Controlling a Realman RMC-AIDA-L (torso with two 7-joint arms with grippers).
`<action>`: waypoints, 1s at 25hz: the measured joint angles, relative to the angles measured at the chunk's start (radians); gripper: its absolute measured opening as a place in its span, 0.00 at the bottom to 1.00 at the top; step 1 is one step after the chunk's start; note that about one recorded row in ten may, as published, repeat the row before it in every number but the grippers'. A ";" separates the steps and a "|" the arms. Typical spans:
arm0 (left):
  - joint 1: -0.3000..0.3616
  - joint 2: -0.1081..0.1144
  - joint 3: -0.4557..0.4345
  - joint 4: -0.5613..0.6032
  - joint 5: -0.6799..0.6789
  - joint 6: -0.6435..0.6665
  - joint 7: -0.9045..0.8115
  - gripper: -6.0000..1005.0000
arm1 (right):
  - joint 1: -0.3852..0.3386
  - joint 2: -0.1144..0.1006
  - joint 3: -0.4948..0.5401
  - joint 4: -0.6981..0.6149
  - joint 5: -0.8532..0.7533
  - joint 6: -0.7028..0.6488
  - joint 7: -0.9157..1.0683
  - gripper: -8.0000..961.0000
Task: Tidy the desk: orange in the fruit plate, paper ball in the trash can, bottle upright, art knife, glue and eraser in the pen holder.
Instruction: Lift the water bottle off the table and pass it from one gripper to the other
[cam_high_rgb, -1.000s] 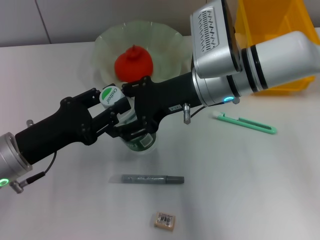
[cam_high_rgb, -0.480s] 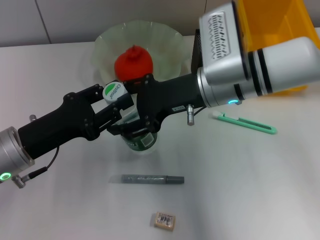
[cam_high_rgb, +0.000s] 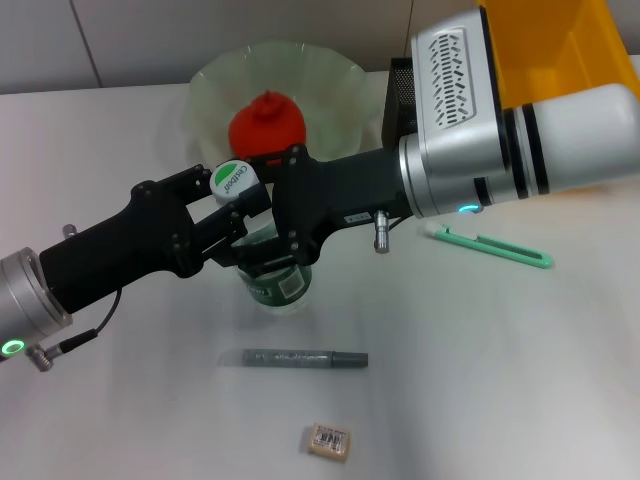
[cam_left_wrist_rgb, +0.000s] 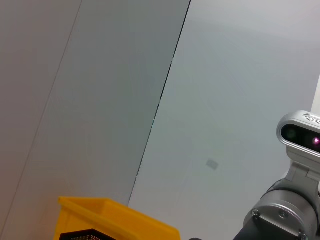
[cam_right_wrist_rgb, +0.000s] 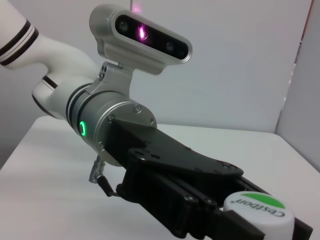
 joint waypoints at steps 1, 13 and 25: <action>0.000 0.000 0.000 0.000 0.000 0.000 0.000 0.45 | 0.000 0.000 -0.001 0.001 0.000 0.000 0.000 0.78; 0.000 0.000 -0.001 0.002 0.000 0.003 0.000 0.45 | 0.000 0.000 -0.003 0.004 0.004 0.000 0.000 0.72; -0.001 0.000 -0.001 0.003 -0.002 0.006 -0.009 0.44 | -0.011 -0.003 -0.003 0.007 0.037 0.000 0.000 0.73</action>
